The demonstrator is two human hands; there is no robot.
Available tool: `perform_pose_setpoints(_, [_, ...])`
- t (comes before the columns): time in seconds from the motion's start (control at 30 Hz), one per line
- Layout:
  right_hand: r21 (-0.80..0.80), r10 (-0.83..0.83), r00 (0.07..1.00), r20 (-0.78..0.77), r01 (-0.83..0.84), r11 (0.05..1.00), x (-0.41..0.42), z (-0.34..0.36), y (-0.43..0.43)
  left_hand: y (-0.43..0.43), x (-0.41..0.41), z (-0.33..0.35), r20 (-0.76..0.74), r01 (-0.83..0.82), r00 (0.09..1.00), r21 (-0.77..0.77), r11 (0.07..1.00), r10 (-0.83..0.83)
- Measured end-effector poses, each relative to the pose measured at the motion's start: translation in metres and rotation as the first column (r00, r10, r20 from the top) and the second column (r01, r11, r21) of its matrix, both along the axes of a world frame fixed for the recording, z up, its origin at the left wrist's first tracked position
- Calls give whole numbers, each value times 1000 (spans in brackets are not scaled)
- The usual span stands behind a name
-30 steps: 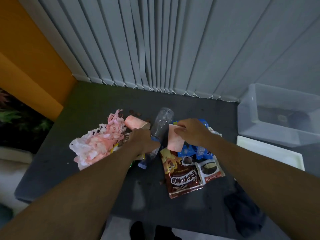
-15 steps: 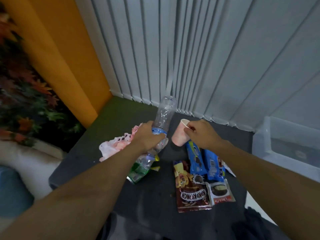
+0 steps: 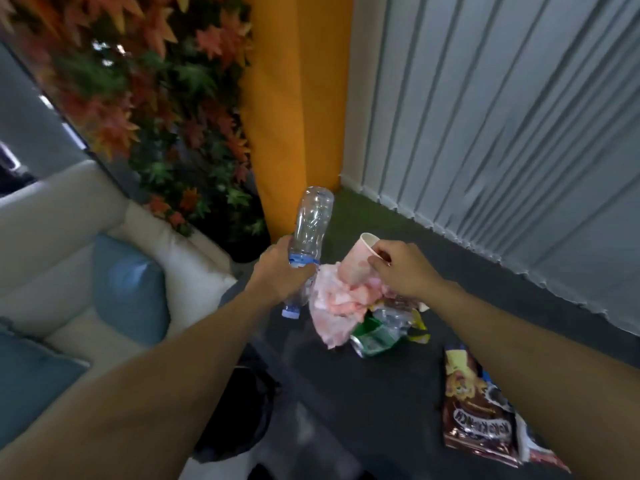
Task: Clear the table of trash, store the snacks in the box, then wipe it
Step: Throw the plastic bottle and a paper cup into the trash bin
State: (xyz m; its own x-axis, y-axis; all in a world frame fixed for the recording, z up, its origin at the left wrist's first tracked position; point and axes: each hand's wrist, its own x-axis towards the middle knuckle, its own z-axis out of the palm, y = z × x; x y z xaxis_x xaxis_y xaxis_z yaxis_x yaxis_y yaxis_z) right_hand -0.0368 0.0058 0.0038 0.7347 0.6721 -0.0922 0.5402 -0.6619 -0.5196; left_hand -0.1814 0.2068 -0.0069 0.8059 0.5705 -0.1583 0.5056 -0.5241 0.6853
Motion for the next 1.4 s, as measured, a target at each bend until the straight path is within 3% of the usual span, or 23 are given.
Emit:
perform_pose_setpoints(0.27, [30,186,980,-67,-184,982,-80,-33,125,89,-112,-38,-81,-233,971,-80,969,227])
perform_pose_setpoints(0.47, [-19,281,954,-105,-284,959,-139,-81,187,127,-184,-88,-257,-362,907,-71,929,334])
perform_pose_setpoints(0.67, [-67,369,911,-186,-386,920,-190,-138,229,143,-238,-152,-350,-489,843,-181,853,409])
perform_pose_setpoints(1.0, [-223,353,889,-293,-422,879,-239,-274,244,146,-273,-279,-550,-567,743,-212,796,382])
perform_pose_setpoints(1.4, [-424,304,902,-307,-415,805,-254,-413,231,141,-281,-408,-659,-525,708,-248,814,255])
